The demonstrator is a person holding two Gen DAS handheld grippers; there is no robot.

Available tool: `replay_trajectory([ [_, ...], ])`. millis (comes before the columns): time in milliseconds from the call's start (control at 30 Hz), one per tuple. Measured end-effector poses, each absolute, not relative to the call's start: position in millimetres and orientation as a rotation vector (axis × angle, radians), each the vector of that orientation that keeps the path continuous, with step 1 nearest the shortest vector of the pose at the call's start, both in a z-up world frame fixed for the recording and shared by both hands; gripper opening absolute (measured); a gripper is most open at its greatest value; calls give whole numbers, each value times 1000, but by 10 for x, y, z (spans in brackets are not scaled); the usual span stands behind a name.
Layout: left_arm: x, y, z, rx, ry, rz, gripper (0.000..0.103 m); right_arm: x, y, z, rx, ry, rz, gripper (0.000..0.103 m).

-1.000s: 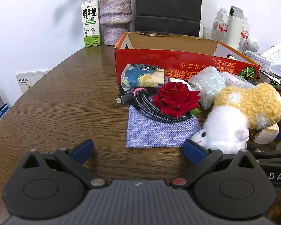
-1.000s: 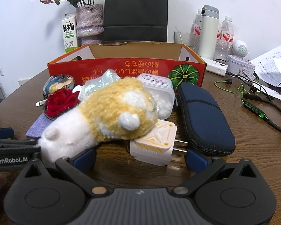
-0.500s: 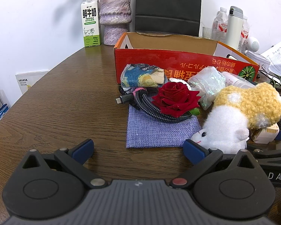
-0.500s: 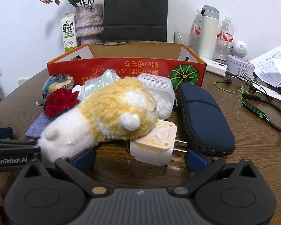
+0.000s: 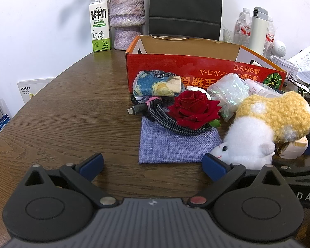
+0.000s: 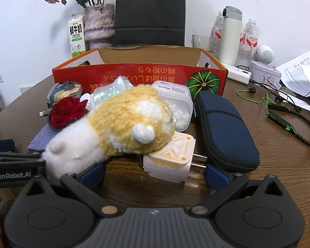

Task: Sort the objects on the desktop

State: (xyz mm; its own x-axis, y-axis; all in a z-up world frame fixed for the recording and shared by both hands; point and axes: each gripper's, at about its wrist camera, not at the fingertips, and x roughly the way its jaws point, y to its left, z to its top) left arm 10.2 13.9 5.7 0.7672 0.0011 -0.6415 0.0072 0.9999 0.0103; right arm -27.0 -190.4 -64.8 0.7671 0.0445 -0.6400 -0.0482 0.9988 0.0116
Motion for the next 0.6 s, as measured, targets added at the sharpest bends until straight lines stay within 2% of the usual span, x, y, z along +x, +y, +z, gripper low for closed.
replay_trajectory([
  [600, 109, 131, 61, 12, 695, -6, 103, -268, -1907, -648, -2, 695, 46, 103],
])
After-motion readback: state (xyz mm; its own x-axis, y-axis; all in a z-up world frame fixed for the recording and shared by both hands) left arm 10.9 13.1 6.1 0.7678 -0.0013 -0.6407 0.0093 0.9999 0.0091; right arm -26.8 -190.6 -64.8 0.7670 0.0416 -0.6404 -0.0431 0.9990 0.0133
